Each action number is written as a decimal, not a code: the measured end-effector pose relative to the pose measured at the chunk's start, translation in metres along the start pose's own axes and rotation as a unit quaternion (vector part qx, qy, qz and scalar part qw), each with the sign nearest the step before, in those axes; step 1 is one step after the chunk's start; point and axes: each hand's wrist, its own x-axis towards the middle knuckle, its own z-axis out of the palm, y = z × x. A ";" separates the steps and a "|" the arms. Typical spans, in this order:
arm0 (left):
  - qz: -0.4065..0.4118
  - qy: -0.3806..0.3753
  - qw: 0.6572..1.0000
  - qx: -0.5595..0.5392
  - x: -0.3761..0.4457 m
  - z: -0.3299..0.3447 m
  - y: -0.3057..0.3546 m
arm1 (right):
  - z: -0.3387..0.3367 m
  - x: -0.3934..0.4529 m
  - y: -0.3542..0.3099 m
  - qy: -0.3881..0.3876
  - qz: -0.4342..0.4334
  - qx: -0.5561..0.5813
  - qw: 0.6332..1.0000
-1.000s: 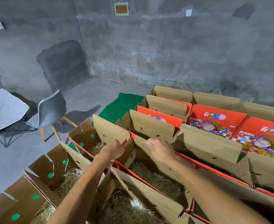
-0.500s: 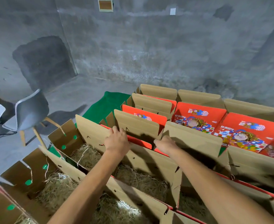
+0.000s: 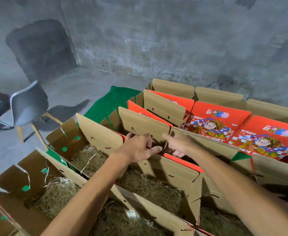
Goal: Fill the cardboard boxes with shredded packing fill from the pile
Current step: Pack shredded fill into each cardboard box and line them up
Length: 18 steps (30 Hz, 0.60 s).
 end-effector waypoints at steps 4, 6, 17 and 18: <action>0.024 -0.005 1.000 0.002 0.003 0.008 0.016 | -0.023 0.010 0.017 0.324 -0.134 -0.142 0.926; 0.032 -0.001 0.999 0.028 0.008 0.015 0.026 | -0.030 0.013 0.024 0.330 -0.136 -0.169 0.919; -0.147 -0.095 0.976 0.129 0.072 0.053 0.078 | -0.049 0.006 0.045 0.168 -0.180 -0.161 0.956; -0.154 -0.107 0.975 0.122 0.076 0.053 0.078 | -0.055 0.005 0.049 0.134 -0.178 -0.108 0.969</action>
